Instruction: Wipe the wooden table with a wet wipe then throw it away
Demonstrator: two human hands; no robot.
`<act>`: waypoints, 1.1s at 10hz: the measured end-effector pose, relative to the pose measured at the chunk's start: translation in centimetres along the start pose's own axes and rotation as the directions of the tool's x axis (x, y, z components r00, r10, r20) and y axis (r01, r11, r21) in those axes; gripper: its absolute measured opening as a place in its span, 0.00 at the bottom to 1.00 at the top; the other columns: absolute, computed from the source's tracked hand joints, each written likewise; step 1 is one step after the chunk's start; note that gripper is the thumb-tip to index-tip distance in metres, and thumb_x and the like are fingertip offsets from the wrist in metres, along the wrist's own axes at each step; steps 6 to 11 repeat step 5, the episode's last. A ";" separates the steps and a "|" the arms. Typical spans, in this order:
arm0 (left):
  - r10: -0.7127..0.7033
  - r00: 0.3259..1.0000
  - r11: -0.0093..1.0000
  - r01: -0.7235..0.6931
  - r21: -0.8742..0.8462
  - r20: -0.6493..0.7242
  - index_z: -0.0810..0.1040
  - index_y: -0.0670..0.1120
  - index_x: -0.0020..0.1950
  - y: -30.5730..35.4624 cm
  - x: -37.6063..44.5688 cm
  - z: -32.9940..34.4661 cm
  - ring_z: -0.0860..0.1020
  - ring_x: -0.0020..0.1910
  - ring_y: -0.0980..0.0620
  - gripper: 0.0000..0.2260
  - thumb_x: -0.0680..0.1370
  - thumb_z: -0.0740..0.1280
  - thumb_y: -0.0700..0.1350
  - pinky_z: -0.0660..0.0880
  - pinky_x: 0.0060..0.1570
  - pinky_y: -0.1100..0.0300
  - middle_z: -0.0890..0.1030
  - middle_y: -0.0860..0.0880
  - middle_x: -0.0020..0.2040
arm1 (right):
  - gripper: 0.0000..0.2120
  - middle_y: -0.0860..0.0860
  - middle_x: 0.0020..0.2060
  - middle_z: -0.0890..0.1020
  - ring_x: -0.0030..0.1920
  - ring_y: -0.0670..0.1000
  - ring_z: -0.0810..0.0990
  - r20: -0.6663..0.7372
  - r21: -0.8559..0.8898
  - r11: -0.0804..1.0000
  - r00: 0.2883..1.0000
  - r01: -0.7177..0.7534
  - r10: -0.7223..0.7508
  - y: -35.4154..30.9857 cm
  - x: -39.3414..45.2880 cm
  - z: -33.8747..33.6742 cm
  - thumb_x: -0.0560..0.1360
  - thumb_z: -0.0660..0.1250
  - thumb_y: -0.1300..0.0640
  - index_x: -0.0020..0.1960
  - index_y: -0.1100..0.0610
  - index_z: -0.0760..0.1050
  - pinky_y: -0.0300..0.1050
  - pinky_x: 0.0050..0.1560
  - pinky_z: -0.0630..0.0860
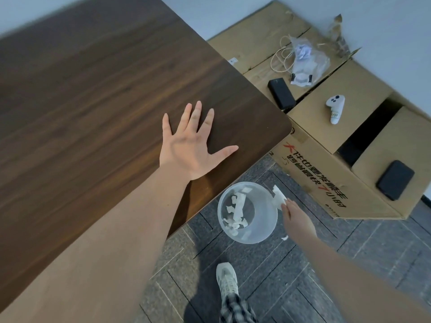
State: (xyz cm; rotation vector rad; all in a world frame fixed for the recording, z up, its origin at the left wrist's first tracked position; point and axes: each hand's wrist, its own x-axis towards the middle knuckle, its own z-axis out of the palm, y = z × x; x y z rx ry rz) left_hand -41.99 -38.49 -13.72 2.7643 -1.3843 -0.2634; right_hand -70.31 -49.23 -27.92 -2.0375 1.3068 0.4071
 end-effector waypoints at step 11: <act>0.014 1.000 0.999 -0.014 -0.029 0.007 0.47 0.56 0.78 0.2 0.1 0.1 0.42 0.77 0.50 0.42 0.68 0.42 0.77 0.39 0.73 0.38 0.46 0.51 0.79 | 0.23 0.51 0.75 0.61 0.77 0.51 0.51 0.102 -0.038 0.999 0.995 -0.008 0.012 -0.2 4.6 9.8 0.83 0.45 0.50 0.75 0.56 0.60 0.54 0.72 0.59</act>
